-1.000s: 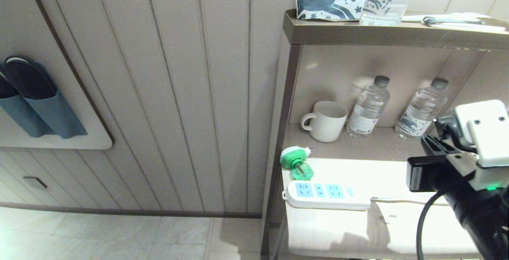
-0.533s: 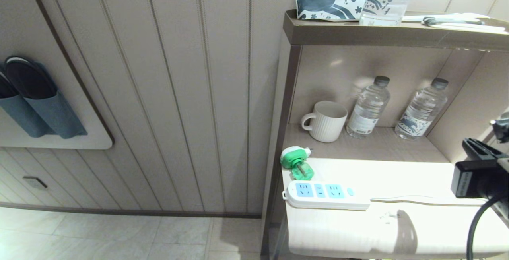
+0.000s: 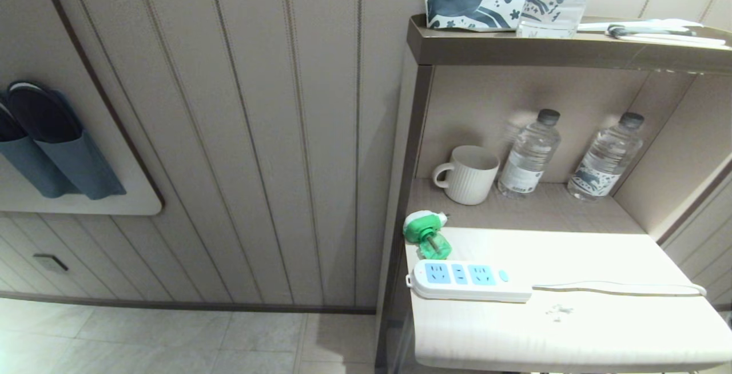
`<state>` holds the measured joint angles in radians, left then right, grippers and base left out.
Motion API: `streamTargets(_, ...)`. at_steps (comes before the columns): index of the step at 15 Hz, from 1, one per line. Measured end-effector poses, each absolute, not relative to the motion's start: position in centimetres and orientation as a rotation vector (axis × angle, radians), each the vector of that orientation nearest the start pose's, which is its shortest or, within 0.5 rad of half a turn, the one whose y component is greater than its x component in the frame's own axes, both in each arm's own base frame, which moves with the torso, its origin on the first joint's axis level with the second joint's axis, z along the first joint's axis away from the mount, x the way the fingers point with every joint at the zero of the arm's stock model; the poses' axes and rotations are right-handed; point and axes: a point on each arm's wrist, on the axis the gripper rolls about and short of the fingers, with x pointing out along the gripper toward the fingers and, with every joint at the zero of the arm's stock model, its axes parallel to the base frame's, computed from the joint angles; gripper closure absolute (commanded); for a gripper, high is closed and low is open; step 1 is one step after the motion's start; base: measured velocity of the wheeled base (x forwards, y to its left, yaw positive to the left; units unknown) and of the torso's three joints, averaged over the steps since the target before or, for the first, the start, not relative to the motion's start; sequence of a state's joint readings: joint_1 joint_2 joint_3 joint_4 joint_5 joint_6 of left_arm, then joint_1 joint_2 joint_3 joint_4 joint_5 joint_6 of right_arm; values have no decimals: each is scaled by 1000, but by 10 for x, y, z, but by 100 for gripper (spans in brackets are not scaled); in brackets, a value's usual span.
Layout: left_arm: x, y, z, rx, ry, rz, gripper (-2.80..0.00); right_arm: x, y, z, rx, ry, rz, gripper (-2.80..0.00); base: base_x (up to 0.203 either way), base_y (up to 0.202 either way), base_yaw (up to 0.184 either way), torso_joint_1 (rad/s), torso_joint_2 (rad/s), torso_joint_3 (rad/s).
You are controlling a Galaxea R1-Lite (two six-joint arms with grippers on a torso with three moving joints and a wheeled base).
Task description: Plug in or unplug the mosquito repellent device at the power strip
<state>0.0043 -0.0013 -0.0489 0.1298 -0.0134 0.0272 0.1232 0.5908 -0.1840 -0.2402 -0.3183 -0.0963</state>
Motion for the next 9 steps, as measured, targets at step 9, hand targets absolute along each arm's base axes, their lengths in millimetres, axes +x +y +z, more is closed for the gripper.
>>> streamTargets(9,-27,0,76,28,79,-10,0,-8,0,86,-61,115,-29,0,0,0,0,0,0,0)
